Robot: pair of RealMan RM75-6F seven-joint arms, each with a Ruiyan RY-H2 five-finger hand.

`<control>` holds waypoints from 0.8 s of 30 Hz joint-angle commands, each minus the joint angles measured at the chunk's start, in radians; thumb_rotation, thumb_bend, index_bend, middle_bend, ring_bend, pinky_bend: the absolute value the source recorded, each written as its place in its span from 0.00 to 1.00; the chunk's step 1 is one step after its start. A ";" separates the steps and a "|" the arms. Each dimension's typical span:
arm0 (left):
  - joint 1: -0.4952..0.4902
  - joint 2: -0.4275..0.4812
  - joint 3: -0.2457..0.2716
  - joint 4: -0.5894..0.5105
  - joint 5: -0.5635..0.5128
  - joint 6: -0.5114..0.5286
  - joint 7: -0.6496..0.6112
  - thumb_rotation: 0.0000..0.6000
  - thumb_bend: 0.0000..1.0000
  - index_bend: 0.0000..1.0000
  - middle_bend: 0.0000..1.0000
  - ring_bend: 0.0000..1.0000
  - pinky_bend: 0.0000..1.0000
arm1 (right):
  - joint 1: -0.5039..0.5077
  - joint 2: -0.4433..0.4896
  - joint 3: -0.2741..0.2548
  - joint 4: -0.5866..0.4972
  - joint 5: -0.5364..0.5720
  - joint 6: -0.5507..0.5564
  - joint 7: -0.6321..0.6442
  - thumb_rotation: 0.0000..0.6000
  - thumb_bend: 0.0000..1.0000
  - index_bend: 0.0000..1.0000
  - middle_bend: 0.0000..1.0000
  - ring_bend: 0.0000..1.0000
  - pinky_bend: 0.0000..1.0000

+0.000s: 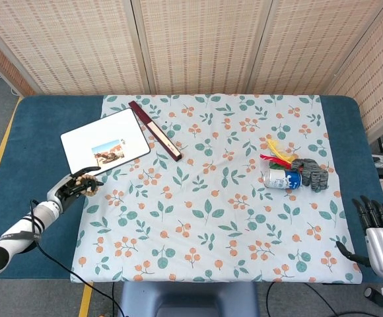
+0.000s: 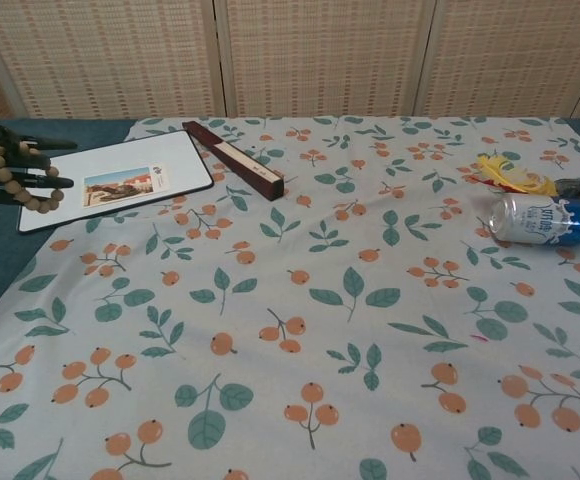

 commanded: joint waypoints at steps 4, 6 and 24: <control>0.065 -0.036 -0.092 0.007 0.065 -0.090 0.022 1.00 0.98 0.12 0.47 0.22 0.00 | 0.000 0.001 0.000 -0.001 0.002 -0.002 0.000 0.69 0.15 0.00 0.00 0.00 0.00; 0.081 -0.048 -0.114 0.010 0.075 -0.111 0.030 1.00 0.94 0.12 0.47 0.22 0.00 | 0.000 0.001 0.001 -0.001 0.003 -0.003 -0.001 0.69 0.16 0.00 0.00 0.00 0.00; 0.170 -0.138 -0.251 0.042 0.083 -0.231 0.153 1.00 0.56 0.01 0.34 0.16 0.00 | 0.002 0.001 0.004 -0.001 0.014 -0.008 -0.004 0.69 0.15 0.00 0.00 0.00 0.00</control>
